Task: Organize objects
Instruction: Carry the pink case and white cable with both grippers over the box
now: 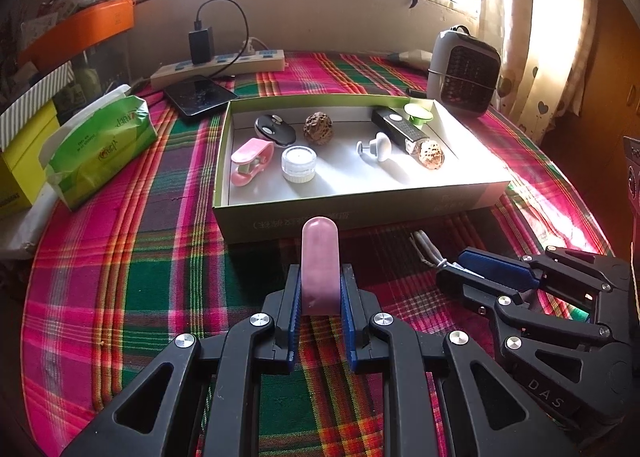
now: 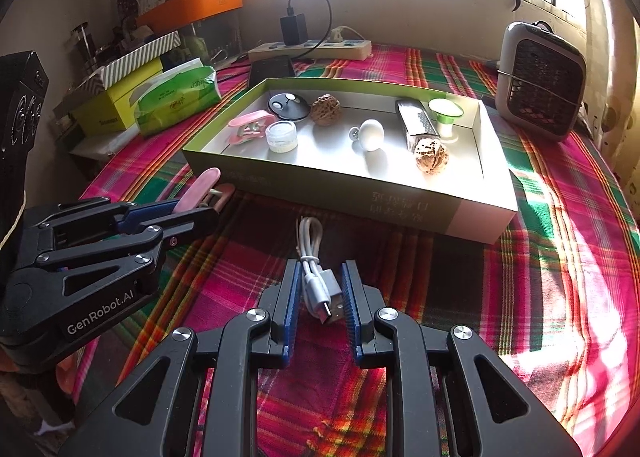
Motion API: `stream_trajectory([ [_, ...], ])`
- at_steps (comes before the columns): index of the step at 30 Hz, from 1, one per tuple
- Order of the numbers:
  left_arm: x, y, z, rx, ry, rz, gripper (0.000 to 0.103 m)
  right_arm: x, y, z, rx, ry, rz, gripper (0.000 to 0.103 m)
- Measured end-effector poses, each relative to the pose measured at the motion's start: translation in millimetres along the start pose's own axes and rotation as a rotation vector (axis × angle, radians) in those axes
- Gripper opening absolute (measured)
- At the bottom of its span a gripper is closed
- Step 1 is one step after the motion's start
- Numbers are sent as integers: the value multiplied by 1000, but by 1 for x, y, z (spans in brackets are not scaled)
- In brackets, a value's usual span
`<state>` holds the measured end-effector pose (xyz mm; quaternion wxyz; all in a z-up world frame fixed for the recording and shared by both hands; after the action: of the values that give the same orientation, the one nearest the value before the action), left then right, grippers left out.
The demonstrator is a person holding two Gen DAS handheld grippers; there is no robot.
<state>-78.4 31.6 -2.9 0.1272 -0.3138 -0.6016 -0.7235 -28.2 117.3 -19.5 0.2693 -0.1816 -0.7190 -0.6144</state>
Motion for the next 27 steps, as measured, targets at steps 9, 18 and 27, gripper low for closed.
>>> stream_trajectory([
  [9, 2, 9, 2, 6, -4, 14, 16, 1, 9, 4, 14, -15, 28, 22],
  [18, 12, 19, -2, 0, 7, 45, 16, 10, 17, 5, 17, -15, 59, 22],
  [27, 28, 20, -1, -14, -5, 65, 16, 25, 18, 13, 11, -32, 84, 22],
])
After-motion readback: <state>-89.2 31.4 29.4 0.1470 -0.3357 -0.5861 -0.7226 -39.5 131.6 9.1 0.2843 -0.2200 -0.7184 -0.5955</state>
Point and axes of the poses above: each gripper's, at about its wrist camera, not at the fingertips, and y roughly against the way its jaws point, z to its right, x to its top, the point moved 2 cm from there along -y, roughly the way its jaws point, and after that the axes turned 3 degrees about -z, right-handed, at the moved point
